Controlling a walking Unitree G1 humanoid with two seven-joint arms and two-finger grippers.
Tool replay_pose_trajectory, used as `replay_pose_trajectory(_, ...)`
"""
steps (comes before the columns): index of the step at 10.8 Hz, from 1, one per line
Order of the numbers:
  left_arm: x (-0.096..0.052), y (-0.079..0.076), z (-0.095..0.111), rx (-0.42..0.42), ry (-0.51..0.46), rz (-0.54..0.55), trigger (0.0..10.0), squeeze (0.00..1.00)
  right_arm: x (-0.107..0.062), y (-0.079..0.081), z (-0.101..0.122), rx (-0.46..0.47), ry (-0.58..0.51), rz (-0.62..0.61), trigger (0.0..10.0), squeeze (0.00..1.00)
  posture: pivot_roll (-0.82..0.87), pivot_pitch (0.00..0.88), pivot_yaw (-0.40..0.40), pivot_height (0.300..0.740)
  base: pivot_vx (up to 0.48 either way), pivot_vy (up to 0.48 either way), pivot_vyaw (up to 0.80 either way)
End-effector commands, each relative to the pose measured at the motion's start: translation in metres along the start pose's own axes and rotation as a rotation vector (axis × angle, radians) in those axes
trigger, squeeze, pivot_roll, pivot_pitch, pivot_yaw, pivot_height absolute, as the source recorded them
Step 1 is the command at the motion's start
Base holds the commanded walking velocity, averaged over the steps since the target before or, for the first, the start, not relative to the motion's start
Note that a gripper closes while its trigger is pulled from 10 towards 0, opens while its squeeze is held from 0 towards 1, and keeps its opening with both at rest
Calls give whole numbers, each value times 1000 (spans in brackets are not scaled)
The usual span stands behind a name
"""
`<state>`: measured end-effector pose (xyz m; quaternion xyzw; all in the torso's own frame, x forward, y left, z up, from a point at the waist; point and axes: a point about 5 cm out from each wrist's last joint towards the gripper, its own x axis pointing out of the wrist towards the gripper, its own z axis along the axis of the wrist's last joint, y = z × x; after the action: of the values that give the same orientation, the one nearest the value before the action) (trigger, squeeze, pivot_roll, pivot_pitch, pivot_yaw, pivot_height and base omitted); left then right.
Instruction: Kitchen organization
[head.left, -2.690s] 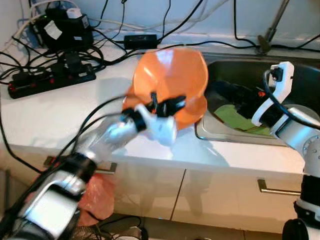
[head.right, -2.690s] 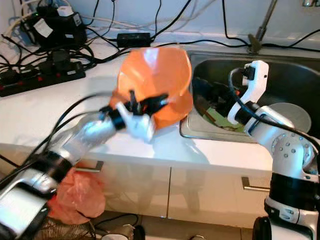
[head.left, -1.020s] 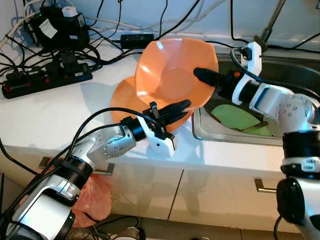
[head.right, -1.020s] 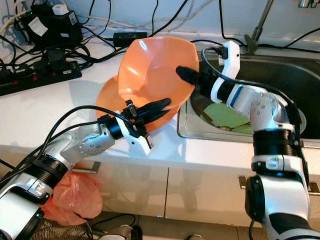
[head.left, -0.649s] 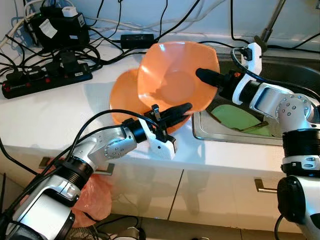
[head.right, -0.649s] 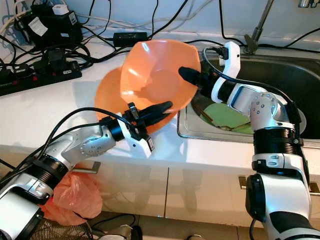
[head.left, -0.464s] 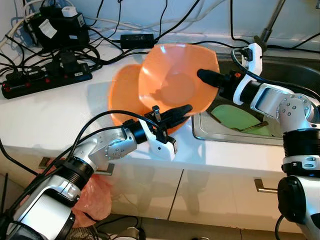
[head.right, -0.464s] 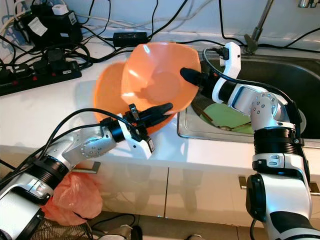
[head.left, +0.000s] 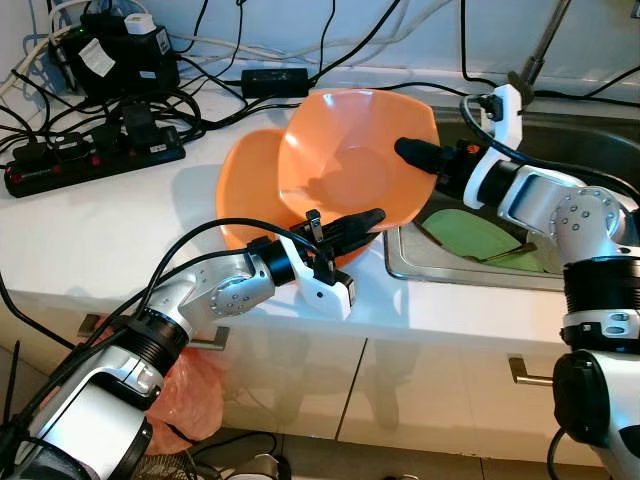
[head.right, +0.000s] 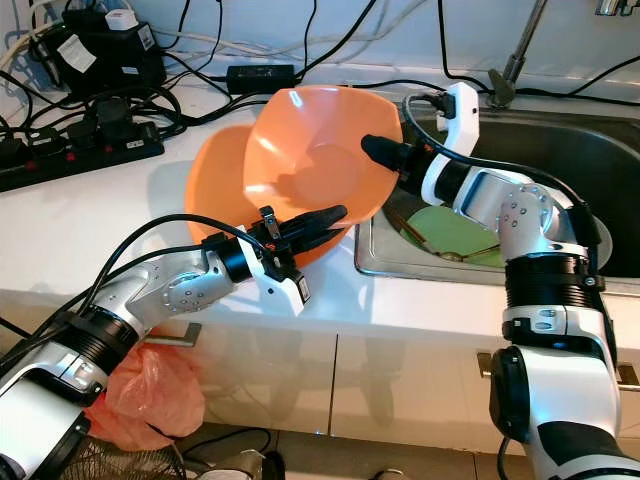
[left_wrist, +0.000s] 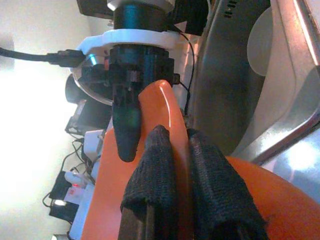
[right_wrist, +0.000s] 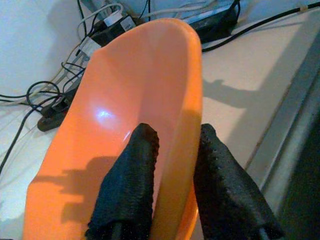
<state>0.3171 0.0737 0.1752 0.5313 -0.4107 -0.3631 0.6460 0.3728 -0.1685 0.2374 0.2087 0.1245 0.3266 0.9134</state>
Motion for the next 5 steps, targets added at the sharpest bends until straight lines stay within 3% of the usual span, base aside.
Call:
replay_pose_trajectory(1, 3, 21, -3, 14, -11, 92, 10000, 0, -5, -11, -1, 6, 11, -61, 0, 0, 46, 40, 14, 740, 0, 0, 0)
replay_pose_trajectory(2, 3, 25, -7, 9, -6, 102, 10000, 0, -5, -12, -3, 13, 10, -64, 0, 0, 46, 36, 18, 740, 0, 0, 0)
replay_pose_trajectory(3, 3, 29, -9, -4, -2, 116, 10000, 980, -5, -12, -3, 16, 7, -65, 0, 0, 47, 34, 21, 740, 0, 0, 0)
replay_pose_trajectory(5, 3, 32, -10, -29, -1, 131, 10000, 1000, -4, -12, -3, 18, 1, -68, 0, 0, 49, 34, 20, 740, 0, 0, 0)
